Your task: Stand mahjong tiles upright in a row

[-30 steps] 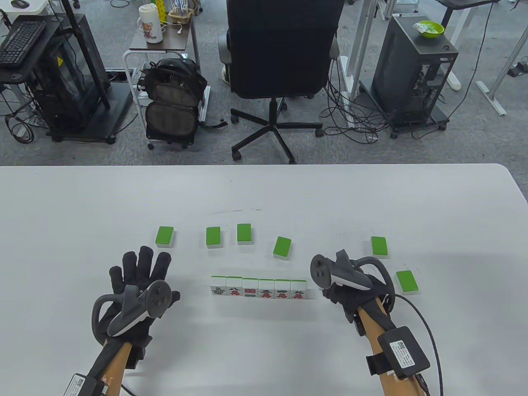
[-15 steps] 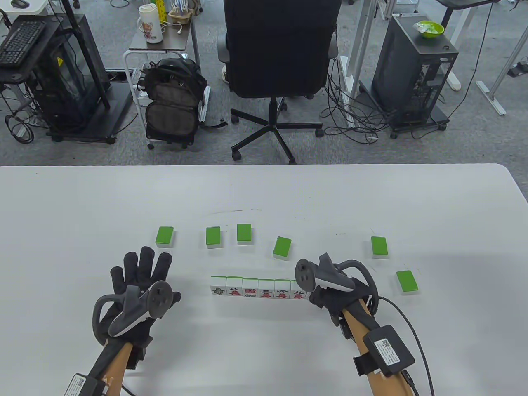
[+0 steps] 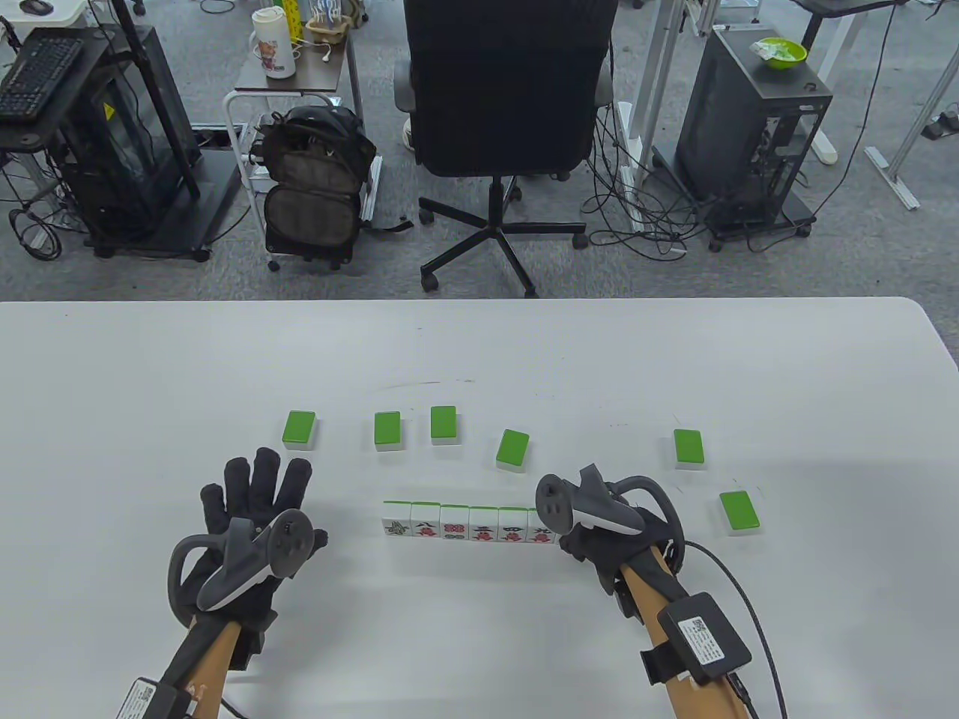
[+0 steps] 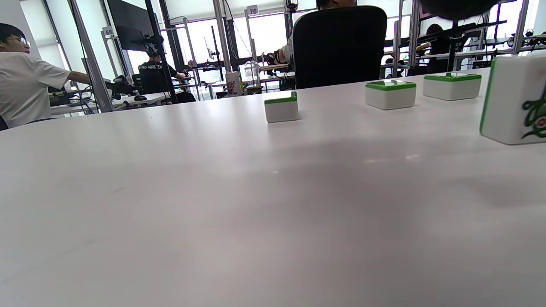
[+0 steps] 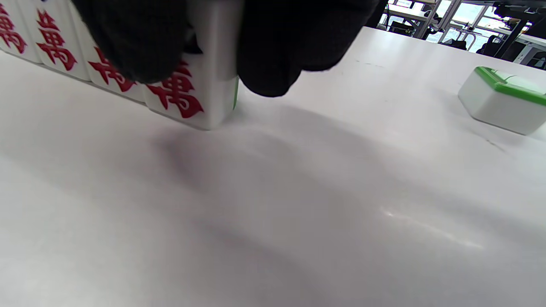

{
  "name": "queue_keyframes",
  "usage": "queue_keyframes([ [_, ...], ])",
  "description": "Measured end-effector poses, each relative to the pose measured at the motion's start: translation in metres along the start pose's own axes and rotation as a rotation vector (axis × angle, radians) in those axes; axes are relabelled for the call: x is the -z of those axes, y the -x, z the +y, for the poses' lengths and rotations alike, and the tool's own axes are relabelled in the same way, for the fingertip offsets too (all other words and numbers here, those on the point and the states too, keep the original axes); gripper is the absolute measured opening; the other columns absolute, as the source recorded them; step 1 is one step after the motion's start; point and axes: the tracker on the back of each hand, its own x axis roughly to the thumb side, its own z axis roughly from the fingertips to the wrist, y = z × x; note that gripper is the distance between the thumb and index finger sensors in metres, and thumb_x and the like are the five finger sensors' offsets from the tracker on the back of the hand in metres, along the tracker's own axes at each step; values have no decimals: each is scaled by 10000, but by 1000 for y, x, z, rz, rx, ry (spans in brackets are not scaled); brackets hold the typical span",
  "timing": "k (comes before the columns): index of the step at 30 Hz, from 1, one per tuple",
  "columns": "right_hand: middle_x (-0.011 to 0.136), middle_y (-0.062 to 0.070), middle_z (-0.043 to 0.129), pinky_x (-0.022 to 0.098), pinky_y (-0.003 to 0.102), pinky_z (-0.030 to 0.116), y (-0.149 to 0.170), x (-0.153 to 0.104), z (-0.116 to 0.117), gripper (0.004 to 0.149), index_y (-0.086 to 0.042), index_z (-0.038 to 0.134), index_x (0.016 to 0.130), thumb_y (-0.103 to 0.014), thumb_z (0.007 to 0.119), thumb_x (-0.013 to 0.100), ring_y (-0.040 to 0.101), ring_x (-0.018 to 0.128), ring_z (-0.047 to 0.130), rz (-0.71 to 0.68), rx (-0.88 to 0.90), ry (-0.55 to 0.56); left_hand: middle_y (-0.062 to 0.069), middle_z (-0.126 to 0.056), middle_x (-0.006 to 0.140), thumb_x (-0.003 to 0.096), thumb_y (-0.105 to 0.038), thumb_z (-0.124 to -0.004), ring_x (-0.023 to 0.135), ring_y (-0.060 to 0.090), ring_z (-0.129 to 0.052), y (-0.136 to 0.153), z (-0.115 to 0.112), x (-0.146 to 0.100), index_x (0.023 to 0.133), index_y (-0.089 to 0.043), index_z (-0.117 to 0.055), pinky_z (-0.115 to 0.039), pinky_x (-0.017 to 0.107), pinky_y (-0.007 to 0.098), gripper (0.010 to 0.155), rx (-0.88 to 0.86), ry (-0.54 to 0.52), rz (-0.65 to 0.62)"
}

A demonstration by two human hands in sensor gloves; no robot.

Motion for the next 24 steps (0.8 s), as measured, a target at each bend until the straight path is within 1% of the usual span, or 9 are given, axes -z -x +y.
queue_keyframes([
  [2, 1119, -32, 597, 735, 400, 730, 3, -5, -5, 832, -302, 251, 1071, -489, 773, 451, 224, 906, 834, -11, -2, -12, 148, -55, 1300, 594, -652, -642, 1185, 544, -168, 0, 0, 0, 1198, -287, -38, -210, 831, 720, 929, 0, 0, 0],
  [4, 1161, 46, 513, 747, 427, 713, 13, -13, -15, 904, -257, 186, 1088, -533, 758, 445, 270, 942, 803, -4, 30, -37, 150, -56, 1299, 592, -652, -646, 1185, 546, -172, 0, 0, 0, 1198, -285, -40, -214, 830, 720, 933, -1, 7, -6],
  [6, 1187, 107, 423, 766, 468, 673, 26, -22, -24, 934, -254, 134, 1089, -550, 749, 451, 328, 996, 739, 32, 68, -64, 152, -56, 1298, 593, -653, -645, 1184, 546, -171, -1, 0, 0, 1198, -285, -39, -215, 831, 719, 932, 1, 6, -9],
  [9, 1198, 136, 374, 778, 513, 641, 48, -35, -34, 930, -271, 128, 1089, -566, 739, 453, 390, 1033, 686, 98, 82, -22, 152, -55, 1299, 592, -654, -644, 1184, 547, -173, -2, 2, -1, 1198, -286, -39, -217, 830, 720, 931, 4, 1, -12],
  [11, 1201, 144, 369, 779, 538, 627, 63, -42, -35, 916, -279, 146, 1092, -576, 730, 453, 420, 1047, 662, 156, 83, 13, 154, -56, 1298, 592, -653, -644, 1184, 548, -175, -2, 2, -1, 1199, -285, -43, -220, 830, 720, 930, 4, -3, -13],
  [13, 1205, 148, 358, 781, 558, 611, 76, -47, -33, 907, -285, 153, 1094, -584, 722, 455, 443, 1059, 636, 214, 79, 22, 154, -56, 1299, 593, -653, -643, 1184, 548, -174, -2, 2, -1, 1199, -283, -40, -220, 829, 721, 932, 4, -2, -14],
  [17, 1209, 159, 332, 781, 598, 579, 107, -50, -15, 870, -307, 169, 1095, -604, 688, 464, 485, 1077, 577, 363, 56, -7, 153, -56, 1298, 591, -655, -643, 1183, 548, -176, -2, 2, -2, 1199, -285, -44, -222, 830, 720, 930, 7, 0, -15],
  [20, 1211, 160, 292, 781, 615, 561, 128, -48, 9, 837, -335, 169, 1090, -608, 667, 475, 511, 1085, 532, 462, 57, -84, 154, -54, 1298, 592, -653, -643, 1182, 550, -175, -2, 2, -2, 1199, -287, -44, -223, 829, 720, 928, 7, -1, -16],
  [24, 1214, 135, 245, 785, 626, 543, 148, -48, 38, 781, -394, 184, 1074, -605, 651, 485, 526, 1093, 490, 547, 77, -161, 154, -56, 1298, 593, -654, -640, 1183, 549, -175, -3, 1, -2, 1199, -290, -47, -222, 831, 719, 923, 12, 3, -15],
])
